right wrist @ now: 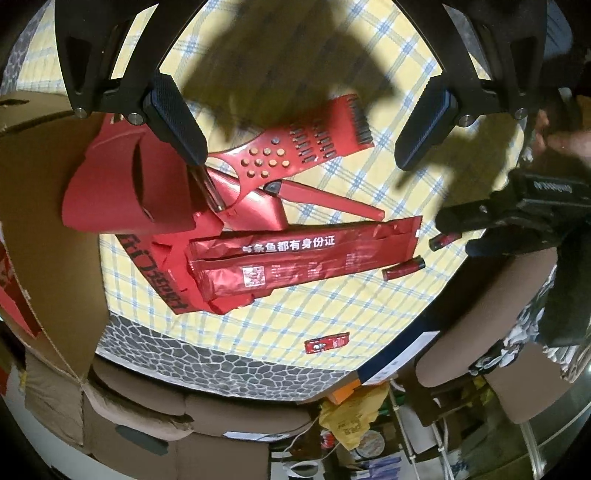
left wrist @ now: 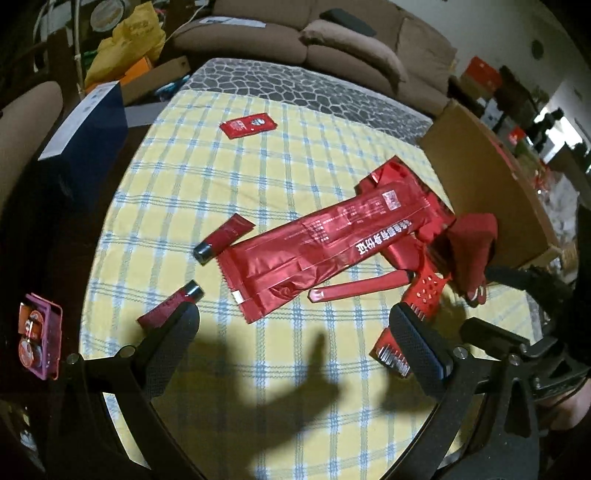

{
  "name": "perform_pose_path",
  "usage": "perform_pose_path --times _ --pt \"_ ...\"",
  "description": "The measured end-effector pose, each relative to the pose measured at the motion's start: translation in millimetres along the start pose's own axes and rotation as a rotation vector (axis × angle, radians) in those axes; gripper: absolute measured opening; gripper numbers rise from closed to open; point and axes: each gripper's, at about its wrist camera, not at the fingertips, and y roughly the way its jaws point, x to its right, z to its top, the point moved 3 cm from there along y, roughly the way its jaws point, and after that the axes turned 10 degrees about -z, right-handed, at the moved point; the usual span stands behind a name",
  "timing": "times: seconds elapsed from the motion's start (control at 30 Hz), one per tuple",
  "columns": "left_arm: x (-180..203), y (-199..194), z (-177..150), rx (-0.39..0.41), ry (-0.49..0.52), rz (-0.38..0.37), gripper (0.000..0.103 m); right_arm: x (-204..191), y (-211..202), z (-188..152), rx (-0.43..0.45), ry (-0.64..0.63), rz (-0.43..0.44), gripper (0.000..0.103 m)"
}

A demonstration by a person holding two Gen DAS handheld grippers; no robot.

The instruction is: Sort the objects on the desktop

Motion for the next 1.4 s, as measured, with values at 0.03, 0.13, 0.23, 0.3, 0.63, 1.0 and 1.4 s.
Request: perform_pose_path --times 0.03,0.13,0.23,0.3,0.63,1.0,1.4 --pt "3 5 -2 -0.006 0.009 -0.011 0.103 2 -1 0 0.006 0.002 0.0 0.103" --pt "15 16 -8 -0.019 0.046 -0.036 0.103 11 -4 -2 0.022 0.008 -0.004 0.103" --pt "33 27 -12 -0.044 0.107 -0.049 0.103 25 -9 -4 0.028 0.044 -0.009 0.103" --pt "47 33 -14 -0.058 0.161 -0.054 0.103 34 -13 -5 0.034 0.07 -0.01 0.103" --pt "95 69 -28 -0.141 0.306 -0.096 0.094 67 -18 -11 0.025 0.155 0.009 0.103" --pt "115 96 -34 -0.162 0.378 -0.069 0.076 92 -24 -23 0.032 0.185 0.018 0.102" --pt "102 88 -33 -0.147 0.335 -0.069 0.046 95 -21 -26 0.019 0.177 0.02 0.102"
